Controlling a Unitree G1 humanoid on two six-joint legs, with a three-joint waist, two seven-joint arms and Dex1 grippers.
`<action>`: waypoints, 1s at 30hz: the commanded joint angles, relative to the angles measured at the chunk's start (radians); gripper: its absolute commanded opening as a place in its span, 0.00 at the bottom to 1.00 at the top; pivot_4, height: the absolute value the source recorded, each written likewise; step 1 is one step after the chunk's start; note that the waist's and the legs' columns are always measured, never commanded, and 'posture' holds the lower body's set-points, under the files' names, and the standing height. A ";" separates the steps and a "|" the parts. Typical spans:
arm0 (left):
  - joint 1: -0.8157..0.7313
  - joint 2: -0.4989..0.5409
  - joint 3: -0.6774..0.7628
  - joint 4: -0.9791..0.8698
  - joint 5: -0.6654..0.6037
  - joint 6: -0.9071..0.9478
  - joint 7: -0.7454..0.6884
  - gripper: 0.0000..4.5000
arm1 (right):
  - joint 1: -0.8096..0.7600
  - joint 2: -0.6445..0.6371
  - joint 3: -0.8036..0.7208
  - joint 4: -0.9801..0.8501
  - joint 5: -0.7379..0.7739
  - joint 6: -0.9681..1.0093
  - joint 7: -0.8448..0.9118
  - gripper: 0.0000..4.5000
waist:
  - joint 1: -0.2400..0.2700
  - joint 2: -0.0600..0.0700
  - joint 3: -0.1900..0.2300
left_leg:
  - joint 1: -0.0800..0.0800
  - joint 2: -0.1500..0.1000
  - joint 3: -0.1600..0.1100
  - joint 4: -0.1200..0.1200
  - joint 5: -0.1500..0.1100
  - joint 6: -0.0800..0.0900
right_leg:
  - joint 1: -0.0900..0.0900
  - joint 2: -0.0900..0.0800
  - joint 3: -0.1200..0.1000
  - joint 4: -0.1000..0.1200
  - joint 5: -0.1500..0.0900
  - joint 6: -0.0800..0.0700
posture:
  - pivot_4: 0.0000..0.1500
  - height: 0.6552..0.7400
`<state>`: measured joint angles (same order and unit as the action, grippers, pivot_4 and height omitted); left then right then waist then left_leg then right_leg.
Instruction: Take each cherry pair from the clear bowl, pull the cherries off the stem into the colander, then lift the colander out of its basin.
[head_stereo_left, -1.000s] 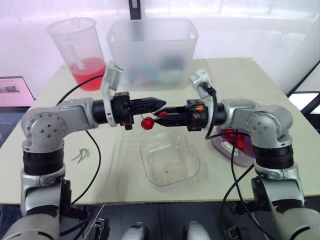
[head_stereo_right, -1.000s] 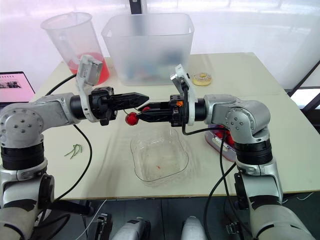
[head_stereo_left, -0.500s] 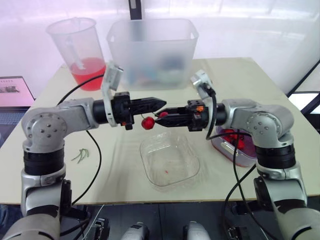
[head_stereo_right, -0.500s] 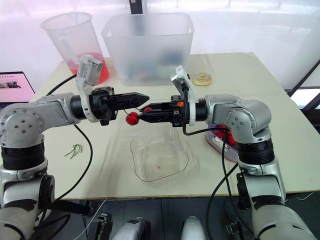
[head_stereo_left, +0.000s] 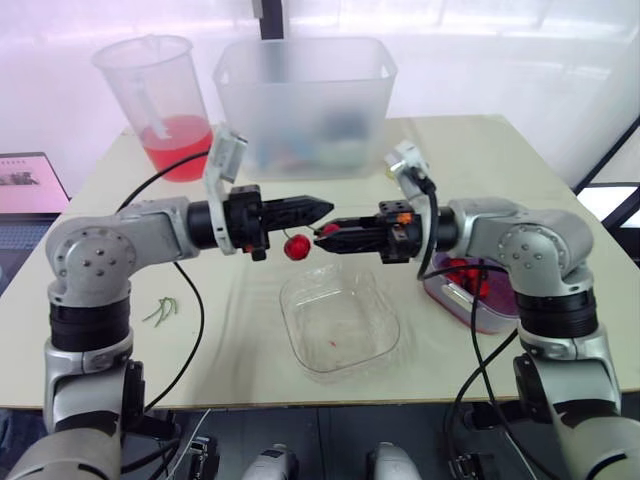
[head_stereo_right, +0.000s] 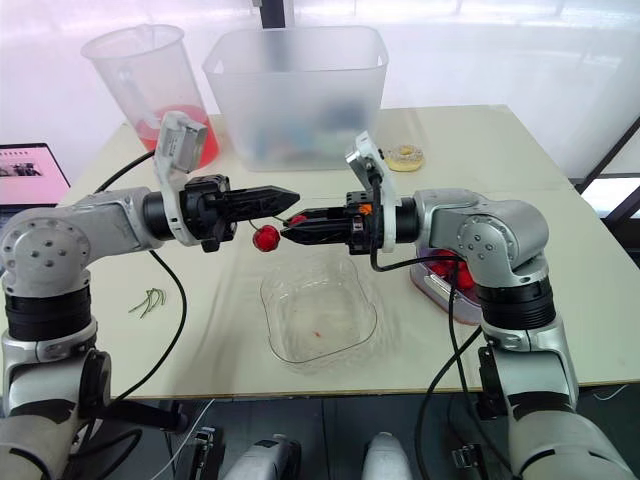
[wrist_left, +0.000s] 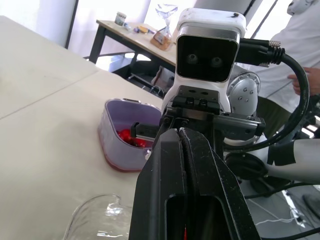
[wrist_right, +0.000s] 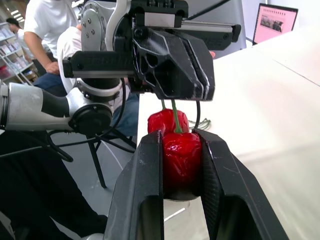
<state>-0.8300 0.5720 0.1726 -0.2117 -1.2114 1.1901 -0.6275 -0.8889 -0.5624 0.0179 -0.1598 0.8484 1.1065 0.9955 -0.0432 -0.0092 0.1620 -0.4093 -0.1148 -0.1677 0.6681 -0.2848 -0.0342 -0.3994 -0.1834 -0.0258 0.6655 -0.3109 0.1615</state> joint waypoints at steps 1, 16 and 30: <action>-0.004 0.003 0.024 -0.016 -0.012 -0.026 -0.003 0.00 | 0.026 -0.064 -0.006 -0.035 0.007 0.004 0.034 0.15 | 0.001 0.000 0.000 | 0.000 0.000 0.000 0.000 0.000 0.000 | 0.000 0.000 0.000 0.000 0.000 0.000 | 1.00 1.00; 0.002 -0.005 0.019 -0.009 -0.004 -0.048 -0.008 0.00 | 0.106 -0.484 0.014 0.110 -0.205 -0.174 0.196 0.15 | 0.007 0.000 0.000 | 0.000 -0.001 0.001 0.000 0.000 0.000 | 0.000 0.000 0.000 -0.001 0.000 0.000 | 1.00 1.00; 0.018 -0.015 0.016 -0.012 0.012 -0.079 0.000 0.00 | 0.159 -0.662 0.147 0.487 -0.638 -0.564 0.306 0.51 | 0.000 0.000 0.000 | 0.000 0.001 0.004 -0.001 0.000 0.000 | -0.002 0.000 0.000 -0.001 0.000 0.000 | 1.00 1.00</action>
<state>-0.8067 0.5565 0.1732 -0.2075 -1.1998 1.1336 -0.6283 -0.7134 -1.2160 0.1872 0.3258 0.2315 0.5595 1.2910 -0.0435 -0.0091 0.1624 -0.4092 -0.1143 -0.1636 0.6674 -0.2849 -0.0339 -0.4008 -0.1837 -0.0257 0.6640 -0.3112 0.1619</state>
